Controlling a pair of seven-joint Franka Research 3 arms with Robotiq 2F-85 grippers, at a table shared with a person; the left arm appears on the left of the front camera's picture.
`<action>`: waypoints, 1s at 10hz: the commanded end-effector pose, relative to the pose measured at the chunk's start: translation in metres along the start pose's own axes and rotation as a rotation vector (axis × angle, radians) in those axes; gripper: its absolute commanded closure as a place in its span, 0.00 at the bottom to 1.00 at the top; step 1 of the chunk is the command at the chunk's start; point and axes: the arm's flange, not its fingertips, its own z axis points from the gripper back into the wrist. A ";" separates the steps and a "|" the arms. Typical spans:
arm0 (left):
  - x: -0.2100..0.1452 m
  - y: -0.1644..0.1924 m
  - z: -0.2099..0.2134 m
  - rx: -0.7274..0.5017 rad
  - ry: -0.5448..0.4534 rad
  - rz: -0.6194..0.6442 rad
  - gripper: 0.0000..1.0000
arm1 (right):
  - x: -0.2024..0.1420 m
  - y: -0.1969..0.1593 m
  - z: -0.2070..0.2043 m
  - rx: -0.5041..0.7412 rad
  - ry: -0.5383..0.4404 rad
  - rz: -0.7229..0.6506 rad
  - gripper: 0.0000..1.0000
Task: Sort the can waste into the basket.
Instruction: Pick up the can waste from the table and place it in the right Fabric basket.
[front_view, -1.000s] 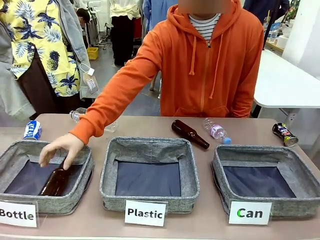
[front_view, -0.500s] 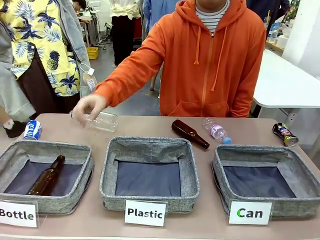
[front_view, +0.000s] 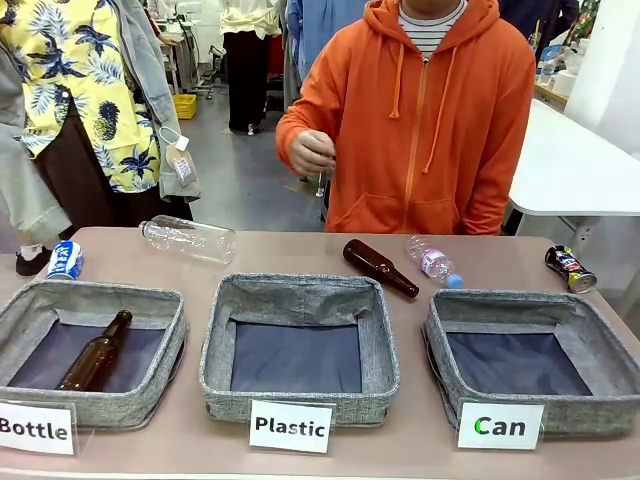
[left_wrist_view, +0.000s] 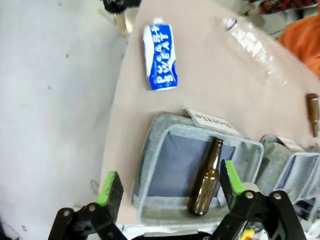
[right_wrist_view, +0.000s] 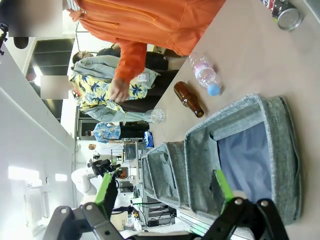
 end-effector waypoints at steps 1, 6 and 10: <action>0.009 -0.029 -0.025 0.099 0.024 0.019 0.00 | 0.002 0.000 -0.001 0.022 -0.008 0.020 0.00; 0.078 -0.074 -0.127 0.202 0.054 -0.031 0.00 | 0.002 0.000 -0.001 0.022 -0.008 0.020 0.00; 0.138 -0.040 -0.194 0.221 0.131 0.080 0.00 | 0.002 0.000 -0.001 0.022 -0.008 0.020 0.00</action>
